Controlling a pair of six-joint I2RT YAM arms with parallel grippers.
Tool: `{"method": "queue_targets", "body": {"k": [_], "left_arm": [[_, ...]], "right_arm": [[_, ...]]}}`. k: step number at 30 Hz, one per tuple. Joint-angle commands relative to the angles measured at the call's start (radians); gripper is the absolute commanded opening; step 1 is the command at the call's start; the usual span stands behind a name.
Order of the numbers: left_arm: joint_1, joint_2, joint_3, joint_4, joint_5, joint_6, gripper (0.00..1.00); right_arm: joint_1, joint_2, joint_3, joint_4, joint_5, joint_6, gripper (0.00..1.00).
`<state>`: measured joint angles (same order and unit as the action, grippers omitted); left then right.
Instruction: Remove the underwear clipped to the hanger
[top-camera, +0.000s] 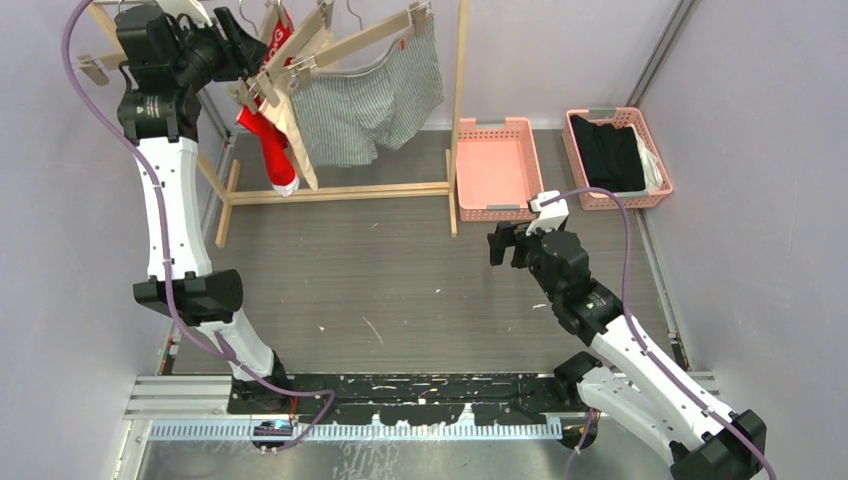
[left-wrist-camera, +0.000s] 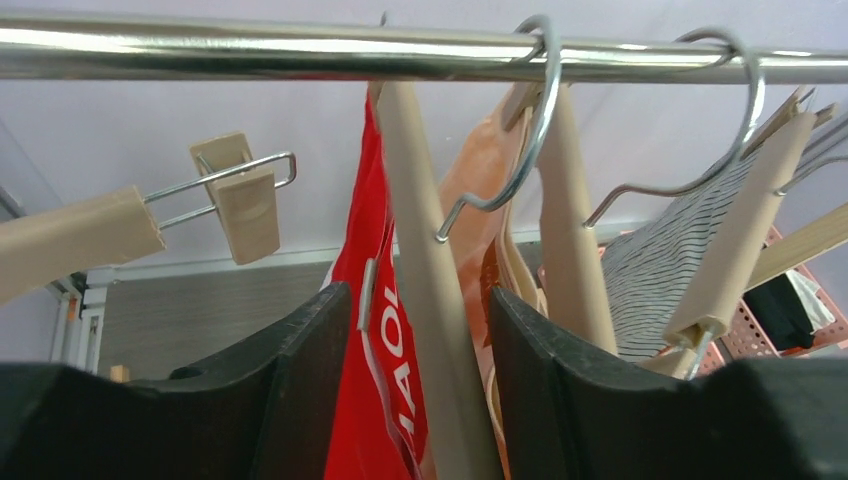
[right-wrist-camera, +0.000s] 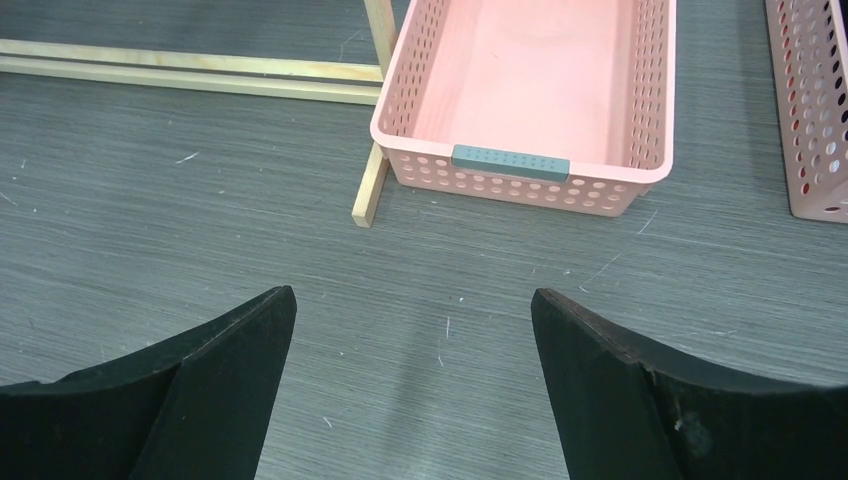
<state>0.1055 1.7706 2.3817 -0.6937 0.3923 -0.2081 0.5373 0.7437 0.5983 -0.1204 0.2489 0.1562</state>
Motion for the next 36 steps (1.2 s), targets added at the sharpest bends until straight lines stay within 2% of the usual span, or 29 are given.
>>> {"method": "queue_targets", "body": {"k": [1, 15, 19, 24, 25, 36], "left_arm": [[-0.004, -0.035, -0.003, 0.007, -0.021, 0.047, 0.52], [-0.006, -0.067, -0.040, -0.008, -0.026, 0.079, 0.42], [-0.005, -0.070, -0.046, -0.010, -0.026, 0.082, 0.30], [-0.006, -0.070, -0.049, -0.009, -0.023, 0.087, 0.02], [-0.006, -0.070, -0.049, -0.006, -0.021, 0.086, 0.00], [-0.006, -0.080, -0.036, 0.075, -0.038, 0.064, 0.00]], "right_arm": [[0.008, -0.018, 0.030, 0.026, 0.006, 0.000, 0.94], [0.015, -0.021, 0.033, 0.024, 0.009, 0.003, 0.94], [0.018, -0.023, 0.032, 0.022, 0.009, 0.002, 0.94], [0.020, -0.030, 0.027, 0.021, 0.013, 0.001, 0.94], [0.021, -0.030, 0.027, 0.022, 0.013, 0.001, 0.94], [0.023, -0.026, 0.014, 0.030, 0.023, -0.006, 0.94]]}}
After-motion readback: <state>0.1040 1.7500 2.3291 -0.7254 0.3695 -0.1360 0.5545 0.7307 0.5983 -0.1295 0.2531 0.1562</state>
